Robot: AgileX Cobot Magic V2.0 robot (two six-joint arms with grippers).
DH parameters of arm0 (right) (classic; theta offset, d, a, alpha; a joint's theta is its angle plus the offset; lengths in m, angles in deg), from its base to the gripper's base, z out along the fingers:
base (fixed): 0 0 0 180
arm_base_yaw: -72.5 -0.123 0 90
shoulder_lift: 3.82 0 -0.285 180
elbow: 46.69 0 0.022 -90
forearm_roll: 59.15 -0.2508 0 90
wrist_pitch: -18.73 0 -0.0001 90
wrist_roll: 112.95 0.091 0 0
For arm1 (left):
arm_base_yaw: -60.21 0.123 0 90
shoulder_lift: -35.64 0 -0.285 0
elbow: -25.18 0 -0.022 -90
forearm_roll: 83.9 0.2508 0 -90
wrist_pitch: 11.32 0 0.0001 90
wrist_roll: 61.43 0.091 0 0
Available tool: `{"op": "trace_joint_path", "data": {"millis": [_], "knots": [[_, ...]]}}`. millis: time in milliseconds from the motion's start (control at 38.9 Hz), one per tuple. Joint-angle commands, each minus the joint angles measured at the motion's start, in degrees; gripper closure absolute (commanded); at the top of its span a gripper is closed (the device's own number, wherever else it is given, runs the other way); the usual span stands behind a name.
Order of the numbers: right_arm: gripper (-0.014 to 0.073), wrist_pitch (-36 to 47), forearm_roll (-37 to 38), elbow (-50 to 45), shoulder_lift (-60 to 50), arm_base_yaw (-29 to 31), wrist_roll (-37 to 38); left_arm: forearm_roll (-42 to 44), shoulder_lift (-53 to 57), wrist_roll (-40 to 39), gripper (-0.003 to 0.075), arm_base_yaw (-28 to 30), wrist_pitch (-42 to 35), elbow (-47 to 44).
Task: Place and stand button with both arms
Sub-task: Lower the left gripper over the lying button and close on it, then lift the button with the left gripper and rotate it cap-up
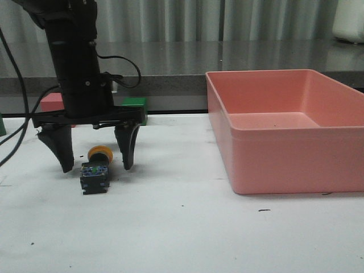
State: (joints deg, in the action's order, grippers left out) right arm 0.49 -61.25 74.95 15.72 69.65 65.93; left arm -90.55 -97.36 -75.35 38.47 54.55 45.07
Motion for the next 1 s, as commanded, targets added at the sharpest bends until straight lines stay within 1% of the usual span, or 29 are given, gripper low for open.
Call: {"op": "trace_joint_path", "data": {"millis": [0, 77, 257, 309, 386, 489, 591, 669, 720, 823, 977], "knots": [[0.0654, 4.7, 0.7, 1.2, 0.4, -0.1, -0.3, -1.0, 2.8, -0.7, 0.0181, 0.0, 1.2, 2.2], [0.0654, 4.7, 0.7, 1.2, 0.4, -0.1, -0.3, -1.0, 2.8, -0.7, 0.0279, 0.0, 1.9, 2.4], [0.0654, 4.8, 0.7, 1.2, 0.4, -0.1, -0.3, -1.0, 2.8, -0.6, 0.0482, 0.0, 2.4, 2.9], [0.0654, 4.8, 0.7, 1.2, 0.4, -0.1, -0.3, -1.0, 2.8, -0.6, 0.0528, 0.0, 2.5, 3.2], [0.0654, 4.8, 0.7, 1.2, 0.4, -0.1, -0.3, -0.8, 2.8, -0.5, 0.0572, 0.0, 2.6, 3.5], [0.0654, 4.8, 0.7, 1.2, 0.4, -0.1, -0.3, -0.4, 2.8, -0.5, 0.0586, 0.0, 2.6, 4.0], [0.0654, 4.8, 0.7, 1.2, 0.4, -0.1, -0.3, -0.2, 3.5, 2.1, 0.0586, 0.0, 2.4, 5.0], [0.0654, 4.8, 0.7, 1.2, 0.4, -0.1, -0.3, 0.7, 5.4, 2.5, 0.0586, -0.4, -0.1, 4.6], [0.0654, 4.8, 0.7, 1.2, 0.4, -0.1, -0.3, 2.1, 7.8, 2.5, 0.0586, -0.9, -2.6, 3.6], [0.0654, 4.8, 0.7, 1.2, 0.4, -0.1, -0.3, 4.0, 13.0, 2.5, 0.0586, -1.6, -10.9, -0.9], [0.0654, 4.8, 0.7, 1.2, 0.4, -0.1, -0.3, 4.5, 23.3, 2.5, 0.0586, -1.7, -26.5, -13.4]]}}
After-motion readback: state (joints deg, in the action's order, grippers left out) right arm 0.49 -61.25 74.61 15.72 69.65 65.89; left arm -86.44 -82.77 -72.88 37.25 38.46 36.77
